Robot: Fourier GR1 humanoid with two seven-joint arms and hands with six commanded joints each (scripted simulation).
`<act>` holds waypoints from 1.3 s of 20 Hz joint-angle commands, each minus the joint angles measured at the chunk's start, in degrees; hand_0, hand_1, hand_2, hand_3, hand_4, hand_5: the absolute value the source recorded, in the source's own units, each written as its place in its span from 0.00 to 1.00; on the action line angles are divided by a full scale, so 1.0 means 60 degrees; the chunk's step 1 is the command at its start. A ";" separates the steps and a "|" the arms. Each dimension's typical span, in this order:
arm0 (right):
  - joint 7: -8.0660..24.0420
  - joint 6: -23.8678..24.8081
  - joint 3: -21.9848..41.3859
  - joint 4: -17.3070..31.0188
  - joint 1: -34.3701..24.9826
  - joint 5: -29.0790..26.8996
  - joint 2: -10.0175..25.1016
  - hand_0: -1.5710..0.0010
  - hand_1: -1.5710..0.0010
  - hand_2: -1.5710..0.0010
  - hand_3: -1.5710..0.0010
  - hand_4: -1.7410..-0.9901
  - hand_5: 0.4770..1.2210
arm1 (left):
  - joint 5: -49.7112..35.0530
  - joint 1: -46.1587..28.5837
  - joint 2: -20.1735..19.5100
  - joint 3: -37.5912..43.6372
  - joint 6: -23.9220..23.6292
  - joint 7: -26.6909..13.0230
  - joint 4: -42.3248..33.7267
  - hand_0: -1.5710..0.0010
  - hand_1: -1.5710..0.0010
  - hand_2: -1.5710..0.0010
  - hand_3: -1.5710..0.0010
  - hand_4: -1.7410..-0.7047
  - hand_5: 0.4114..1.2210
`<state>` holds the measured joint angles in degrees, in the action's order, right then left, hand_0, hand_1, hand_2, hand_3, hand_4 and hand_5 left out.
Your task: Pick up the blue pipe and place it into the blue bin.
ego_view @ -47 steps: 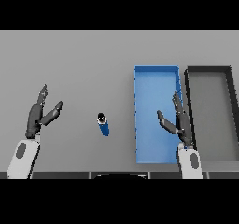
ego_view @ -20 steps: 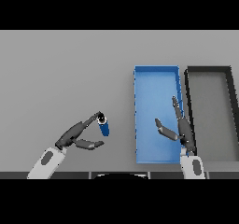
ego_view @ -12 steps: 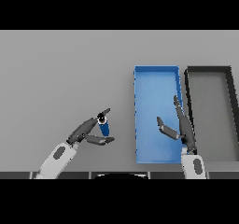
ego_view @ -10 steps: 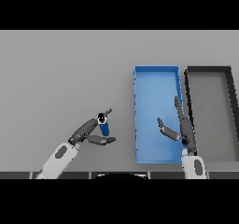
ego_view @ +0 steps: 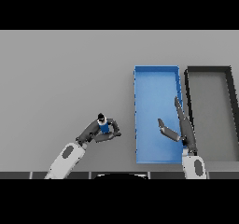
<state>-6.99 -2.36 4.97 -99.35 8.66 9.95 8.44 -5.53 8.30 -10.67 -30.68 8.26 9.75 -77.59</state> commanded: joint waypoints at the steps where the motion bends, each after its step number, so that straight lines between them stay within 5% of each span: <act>1: 0.0211 0.0014 -0.0032 -0.0030 -0.0058 -0.0040 -0.0004 1.00 1.00 1.00 1.00 0.68 0.25 | 0.0063 0.0029 0.0065 -0.0080 -0.0002 -0.0122 -0.0030 0.39 0.33 0.29 0.29 0.19 0.75; 4: 0.0306 -0.0002 0.0028 0.0040 -0.0069 -0.0039 -0.0087 1.00 1.00 1.00 1.00 0.69 0.23 | 0.0280 -0.0013 0.0093 -0.0256 -0.0217 -0.0071 -0.0119 0.20 0.17 0.15 0.15 0.20 0.87; 9: 0.0274 -0.0019 0.0025 0.0209 -0.0214 -0.0088 -0.0157 1.00 1.00 1.00 1.00 0.70 0.20 | 0.0608 -0.0046 0.0321 -0.0190 -0.0432 0.0316 -0.0646 0.07 0.06 0.05 0.05 0.25 0.96; 12: 0.0324 -0.0015 -0.0117 0.0238 -0.0309 -0.0129 -0.0005 1.00 1.00 1.00 1.00 0.69 0.21 | 0.0488 0.0074 0.0401 -0.0025 -0.0374 0.0446 -0.1342 0.03 0.03 0.02 0.03 0.26 0.98; 15: 0.0241 0.0076 0.0063 0.0164 -0.0196 0.0182 -0.0056 1.00 1.00 1.00 1.00 0.72 0.22 | 0.0413 0.0431 0.0615 0.0002 -0.0236 -0.0300 -0.1820 0.02 0.01 0.01 0.01 0.27 0.99; 26: 0.0070 0.0368 -0.0025 -0.0241 0.0147 0.0463 0.0088 1.00 1.00 1.00 1.00 0.80 0.22 | 0.0659 0.0585 0.0865 0.0016 0.0497 -0.1053 -0.2517 0.00 0.00 0.00 0.00 0.27 1.00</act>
<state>-6.75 -0.16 4.82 -100.78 9.57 12.73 8.96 -1.51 11.76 -5.47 -30.61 11.38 3.35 -92.67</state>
